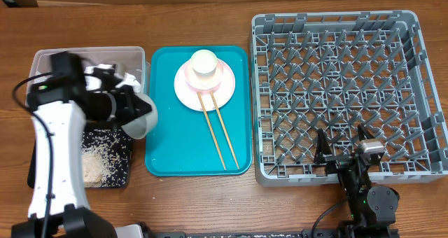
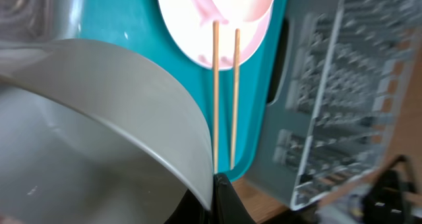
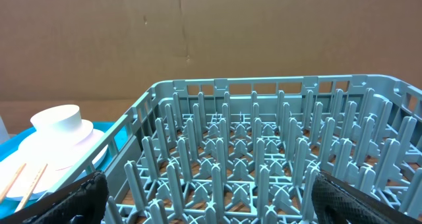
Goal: Sort waste into correct bins and load items into the dishwasher
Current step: 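Carry the emptied grey bowl back and set it on the teal tray, then raise the left gripper away from the bowl toward the bin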
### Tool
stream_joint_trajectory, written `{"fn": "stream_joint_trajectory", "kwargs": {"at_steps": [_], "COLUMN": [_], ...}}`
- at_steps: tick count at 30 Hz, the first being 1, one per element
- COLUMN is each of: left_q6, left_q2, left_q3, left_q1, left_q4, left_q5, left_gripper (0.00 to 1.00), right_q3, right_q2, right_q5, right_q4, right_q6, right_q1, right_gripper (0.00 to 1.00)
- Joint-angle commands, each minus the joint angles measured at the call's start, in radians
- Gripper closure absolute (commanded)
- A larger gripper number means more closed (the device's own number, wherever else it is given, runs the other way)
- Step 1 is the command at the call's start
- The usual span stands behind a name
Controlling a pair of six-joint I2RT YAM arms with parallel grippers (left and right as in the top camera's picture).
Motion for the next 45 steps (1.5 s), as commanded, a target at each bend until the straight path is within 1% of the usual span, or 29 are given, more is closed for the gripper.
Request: {"fn": "stream_joint_trajectory", "kwargs": {"at_steps": [1, 6, 9, 13, 15, 20, 30, 35, 36, 37, 38, 39, 40, 41, 42, 43, 45], "left_q6": [-0.099, -0.191, -0.257, -0.299, -0.320, -0.336, -0.336, -0.336, -0.336, -0.336, -0.336, -0.336, -0.336, -0.336, -0.336, -0.336, -0.335], "left_q2": [-0.027, -0.019, 0.002, 0.030, 0.047, 0.100, 0.225, 0.243, 0.243, 0.243, 0.243, 0.243, 0.243, 0.243, 0.243, 0.243, 0.241], "left_q3": [0.021, -0.011, -0.053, -0.106, -0.131, -0.156, -0.156, -0.156, -0.155, -0.155, -0.155, -0.155, -0.155, -0.155, -0.154, -0.153, -0.140], "left_q1": [-0.126, -0.338, -0.475, -0.578, -0.610, -0.629, -0.628, -0.627, -0.627, -0.627, -0.627, -0.627, -0.627, -0.627, -0.627, -0.627, -0.627], "left_q4": [0.001, 0.031, 0.085, 0.154, 0.182, 0.188, 0.192, 0.192, 0.191, 0.192, 0.192, 0.190, 0.189, 0.188, 0.188, 0.188, 0.187], "left_q5": [-0.200, -0.398, -0.494, -0.536, -0.566, -0.614, -0.620, -0.660, -0.668, -0.667, -0.666, -0.662, -0.660, -0.659, -0.656, -0.649, -0.633], "left_gripper": [0.96, 0.96, 0.96, 0.96, 0.96, 0.96, 0.96, 0.96, 0.93, 0.84, 0.73, 0.66, 0.56, 0.55, 0.50, 0.48, 0.49], "right_q3": [-0.011, -0.011, -0.011, -0.011, -0.011, -0.011, -0.011, -0.011, -0.011, -0.011, -0.011, -0.011, -0.011, -0.011, -0.011, -0.011, -0.011], "right_q2": [-0.008, -0.008, -0.008, -0.008, -0.008, -0.008, -0.008, -0.008, -0.008, -0.008, -0.008, -0.008, -0.008, -0.008, -0.008, -0.008, -0.008], "right_q5": [0.001, 0.001, 0.001, 0.001, 0.001, 0.001, 0.001, 0.001, 0.001, 0.001, 0.001, 0.001, 0.001, 0.001, 0.001, 0.001, 0.001], "right_q4": [0.005, 0.005, 0.005, 0.005, 0.005, 0.005, 0.005, 0.005, 0.005, 0.005, 0.005, 0.005, 0.005, 0.005, 0.005, 0.005, 0.005], "right_q6": [-0.003, -0.003, -0.003, -0.004, -0.004, -0.003, -0.003, -0.004, -0.004, -0.003, -0.003, -0.004, -0.003, -0.003, -0.003, -0.003, -0.004], "right_q1": [-0.003, -0.003, -0.003, -0.003, -0.003, -0.003, -0.003, -0.003, -0.003, -0.003, -0.003, -0.003, -0.003, -0.003, -0.003, -0.003, -0.003], "right_gripper": [0.00, 0.00, 0.00, 0.00, 0.00, 0.00, 0.00, 0.00, 0.00, 0.00, 0.00, 0.00, 0.00, 0.00, 0.00, 0.00, 0.00]}}
